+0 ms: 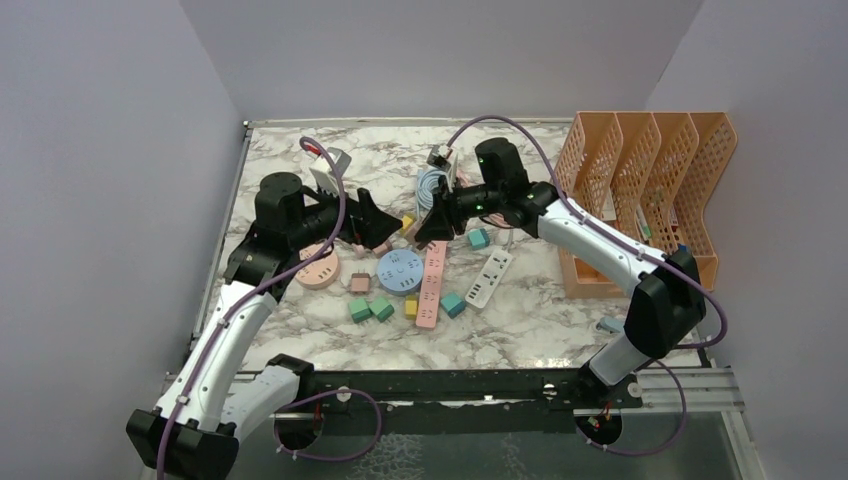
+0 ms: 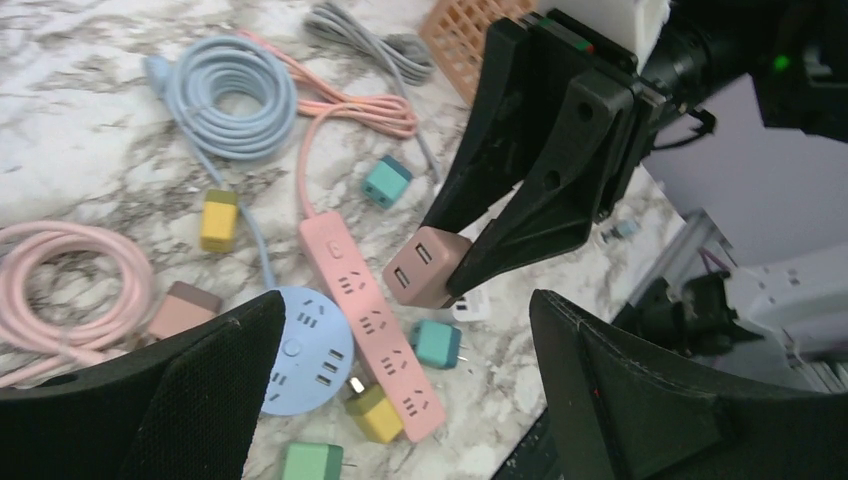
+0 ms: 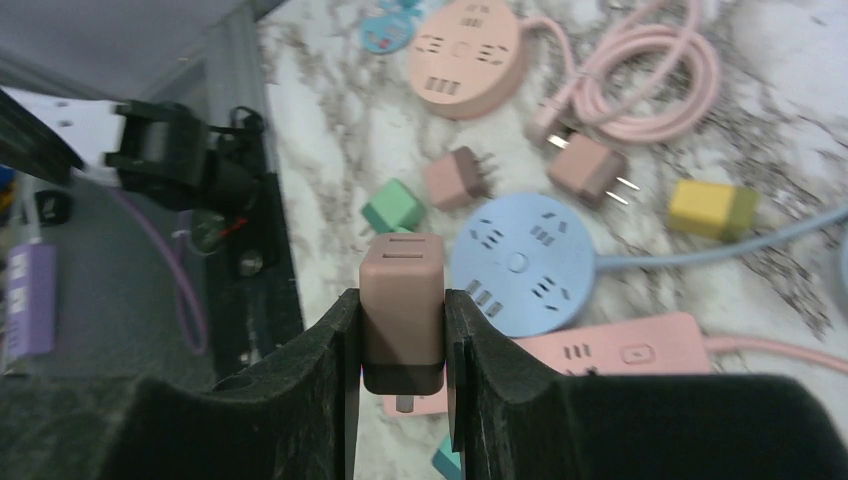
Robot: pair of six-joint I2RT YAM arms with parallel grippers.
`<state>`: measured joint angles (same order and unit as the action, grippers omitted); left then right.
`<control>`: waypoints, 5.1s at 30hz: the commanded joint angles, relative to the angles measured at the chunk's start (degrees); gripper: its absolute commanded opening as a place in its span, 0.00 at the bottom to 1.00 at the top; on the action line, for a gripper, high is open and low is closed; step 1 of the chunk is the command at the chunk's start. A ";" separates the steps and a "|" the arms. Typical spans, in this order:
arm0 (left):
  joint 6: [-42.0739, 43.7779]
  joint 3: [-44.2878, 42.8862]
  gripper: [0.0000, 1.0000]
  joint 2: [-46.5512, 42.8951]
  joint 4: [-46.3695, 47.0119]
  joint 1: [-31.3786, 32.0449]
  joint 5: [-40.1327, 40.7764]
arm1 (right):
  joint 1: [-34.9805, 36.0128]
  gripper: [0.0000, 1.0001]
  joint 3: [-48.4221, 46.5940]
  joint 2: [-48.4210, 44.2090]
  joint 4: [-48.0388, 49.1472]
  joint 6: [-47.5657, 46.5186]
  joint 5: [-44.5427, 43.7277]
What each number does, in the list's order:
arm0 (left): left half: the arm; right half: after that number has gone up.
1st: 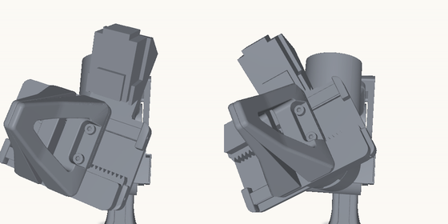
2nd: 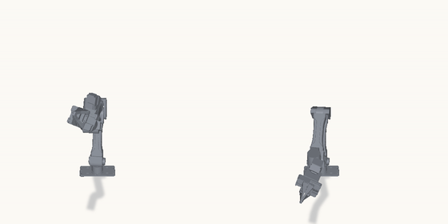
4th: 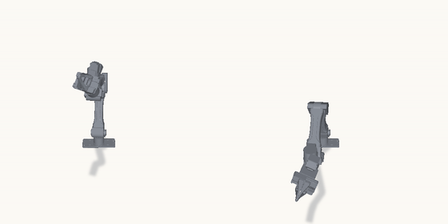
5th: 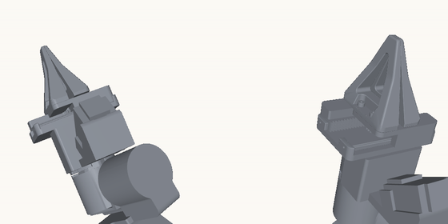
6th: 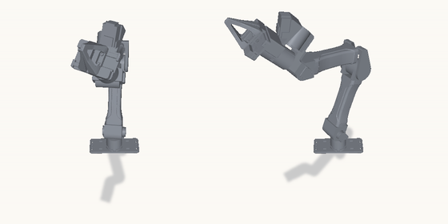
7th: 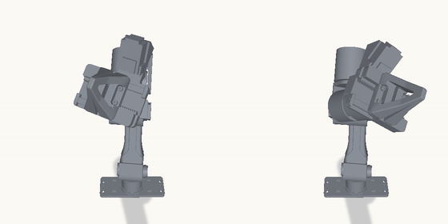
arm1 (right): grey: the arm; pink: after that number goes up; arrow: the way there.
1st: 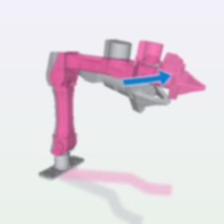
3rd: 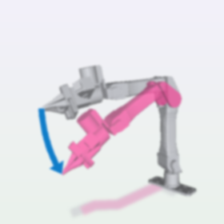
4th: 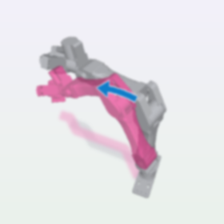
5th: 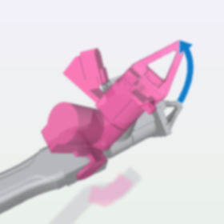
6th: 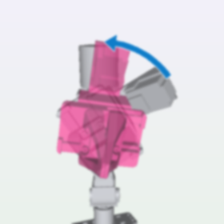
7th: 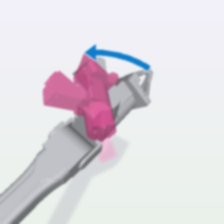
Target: Insert the plug
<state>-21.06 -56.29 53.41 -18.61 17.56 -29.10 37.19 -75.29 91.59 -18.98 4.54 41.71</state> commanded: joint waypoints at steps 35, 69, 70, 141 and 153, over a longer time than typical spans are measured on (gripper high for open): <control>-5.48 6.92 0.25 6.88 9.12 3.51 -33.47 | 0.43 0.18 -3.32 2.69 8.05 5.79 32.87; -1.18 2.86 0.51 10.26 6.24 3.38 -29.03 | 0.43 0.06 -5.46 4.27 -9.21 -10.50 28.09; -1.18 2.86 0.54 10.55 6.16 3.42 -28.92 | 0.42 0.06 -5.81 4.52 -9.40 -10.64 28.26; -32.51 3.09 0.00 25.15 -17.01 -9.50 49.75 | -1.22 0.63 17.53 -14.99 2.45 14.45 -21.65; -33.77 1.23 0.00 26.18 -17.56 -9.40 46.56 | -1.16 0.62 17.37 -14.60 1.93 14.33 -22.95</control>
<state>-53.69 -53.12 79.07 -35.20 7.94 18.90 36.16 -57.87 76.38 -16.56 18.81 20.78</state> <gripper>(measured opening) 0.296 0.623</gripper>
